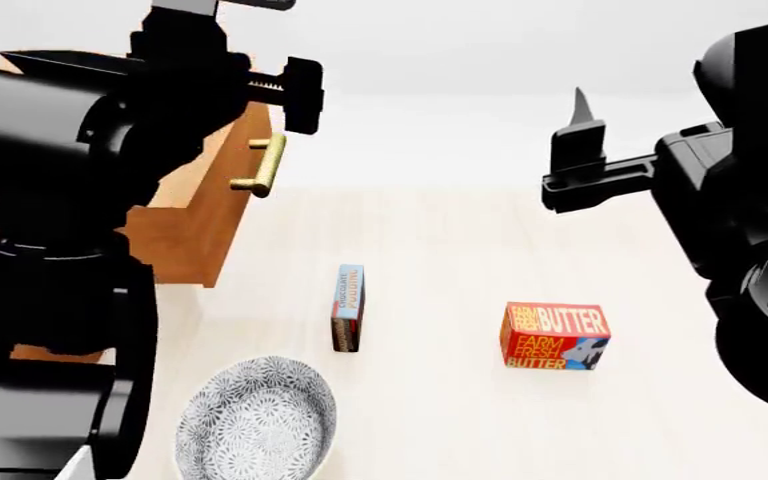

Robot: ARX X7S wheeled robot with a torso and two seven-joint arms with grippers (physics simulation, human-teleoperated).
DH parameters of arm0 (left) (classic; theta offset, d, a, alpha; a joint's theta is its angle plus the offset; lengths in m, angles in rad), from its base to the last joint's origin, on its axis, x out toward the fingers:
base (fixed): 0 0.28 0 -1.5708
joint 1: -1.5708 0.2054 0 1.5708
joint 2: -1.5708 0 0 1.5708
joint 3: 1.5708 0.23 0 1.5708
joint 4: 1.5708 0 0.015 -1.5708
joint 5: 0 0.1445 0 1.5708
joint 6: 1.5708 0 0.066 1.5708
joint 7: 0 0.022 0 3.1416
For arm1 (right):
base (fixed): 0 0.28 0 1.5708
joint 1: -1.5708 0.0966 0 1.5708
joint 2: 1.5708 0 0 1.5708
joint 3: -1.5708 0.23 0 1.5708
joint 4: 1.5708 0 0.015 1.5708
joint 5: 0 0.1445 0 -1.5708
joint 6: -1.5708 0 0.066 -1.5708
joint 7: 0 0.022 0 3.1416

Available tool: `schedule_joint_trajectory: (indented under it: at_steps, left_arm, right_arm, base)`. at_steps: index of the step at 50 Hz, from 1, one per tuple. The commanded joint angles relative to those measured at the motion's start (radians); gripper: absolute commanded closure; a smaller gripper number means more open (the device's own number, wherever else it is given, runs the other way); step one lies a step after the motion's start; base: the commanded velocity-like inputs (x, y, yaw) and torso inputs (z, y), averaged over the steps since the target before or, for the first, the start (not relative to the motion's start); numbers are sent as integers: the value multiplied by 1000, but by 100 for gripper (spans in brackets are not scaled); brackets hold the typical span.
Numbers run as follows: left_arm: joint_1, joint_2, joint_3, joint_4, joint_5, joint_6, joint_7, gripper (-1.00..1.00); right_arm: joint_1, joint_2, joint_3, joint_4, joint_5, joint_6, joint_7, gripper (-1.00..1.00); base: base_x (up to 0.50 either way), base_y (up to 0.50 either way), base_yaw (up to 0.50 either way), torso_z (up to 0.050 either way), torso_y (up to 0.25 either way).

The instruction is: Put the chocolate pudding in the top drawer of the cabinet and close it.

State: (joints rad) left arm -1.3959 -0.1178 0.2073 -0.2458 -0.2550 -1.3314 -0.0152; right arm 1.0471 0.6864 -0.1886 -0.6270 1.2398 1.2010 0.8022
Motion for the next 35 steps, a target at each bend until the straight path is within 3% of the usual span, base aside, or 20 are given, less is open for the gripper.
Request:
schedule_joint_trajectory:
  at_steps: [1, 14, 24, 35]
  left_arm:
    - [-67, 3, -17, 133, -54, -94, -14, -100]
    - [10, 51, -28, 370, -136, -213, -32, -100]
    - [119, 101, -36, 476, -213, -214, -57, -100]
    - [243, 107, 32, 529, -340, -164, -124, -100]
  right_arm:
    - [13, 10, 19, -14, 46, 11, 26, -100]
    - [3, 26, 37, -28, 77, 7, 47, -100]
    - [-3, 33, 40, -33, 85, 2, 53, -100]
    - [-16, 39, 39, -36, 77, -11, 47, -100]
  base:
    - [0, 0, 0, 0, 0]
    - [0, 0, 0, 0, 0]
    - [0, 0, 0, 0, 0]
    - [0, 0, 0, 0, 0]
